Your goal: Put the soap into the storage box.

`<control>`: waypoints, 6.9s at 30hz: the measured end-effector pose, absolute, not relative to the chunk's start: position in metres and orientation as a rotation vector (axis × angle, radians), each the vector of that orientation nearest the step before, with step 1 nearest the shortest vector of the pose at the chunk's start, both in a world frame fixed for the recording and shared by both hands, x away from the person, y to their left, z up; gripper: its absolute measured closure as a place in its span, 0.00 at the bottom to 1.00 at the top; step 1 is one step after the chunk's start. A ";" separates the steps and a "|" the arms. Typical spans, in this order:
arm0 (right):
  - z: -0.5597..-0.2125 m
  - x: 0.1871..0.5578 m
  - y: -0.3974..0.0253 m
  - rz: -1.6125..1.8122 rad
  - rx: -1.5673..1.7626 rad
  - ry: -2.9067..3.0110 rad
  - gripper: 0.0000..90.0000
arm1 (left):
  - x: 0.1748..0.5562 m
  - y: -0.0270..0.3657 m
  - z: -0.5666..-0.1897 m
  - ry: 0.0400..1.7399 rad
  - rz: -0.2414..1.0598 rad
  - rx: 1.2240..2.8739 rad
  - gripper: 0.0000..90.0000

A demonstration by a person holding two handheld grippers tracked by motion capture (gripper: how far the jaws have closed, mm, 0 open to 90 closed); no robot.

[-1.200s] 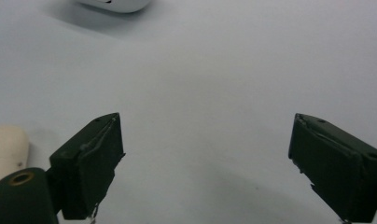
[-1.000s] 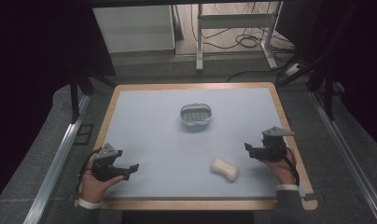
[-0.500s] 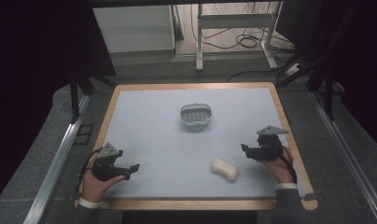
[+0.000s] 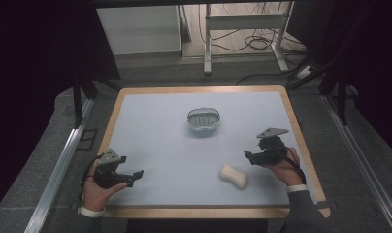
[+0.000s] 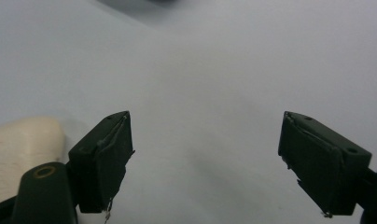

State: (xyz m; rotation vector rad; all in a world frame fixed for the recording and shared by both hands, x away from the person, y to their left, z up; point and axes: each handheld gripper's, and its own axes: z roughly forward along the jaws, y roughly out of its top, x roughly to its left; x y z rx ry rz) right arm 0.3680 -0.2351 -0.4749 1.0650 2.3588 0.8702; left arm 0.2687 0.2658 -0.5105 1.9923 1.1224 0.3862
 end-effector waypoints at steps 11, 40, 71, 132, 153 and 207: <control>-0.456 0.368 -0.217 0.859 1.016 2.409 0.21 | 0.269 0.267 -0.511 1.124 0.380 1.986 0.10; -0.449 0.363 -0.185 0.740 0.918 2.608 0.27 | 0.270 0.267 -0.513 1.121 0.376 2.002 0.10; -0.483 0.343 -0.151 0.413 0.862 2.890 0.37 | 0.270 0.266 -0.514 1.113 0.375 2.008 0.10; -0.438 0.385 -0.156 0.487 0.841 2.760 0.55 | 0.272 0.266 -0.516 1.118 0.374 2.009 0.10; -0.432 0.406 -0.149 0.527 0.810 2.744 0.55 | 0.272 0.263 -0.517 1.117 0.378 2.022 0.10; -0.412 0.472 -0.119 0.542 0.732 2.718 0.55 | 0.273 0.264 -0.519 1.117 0.370 2.028 0.10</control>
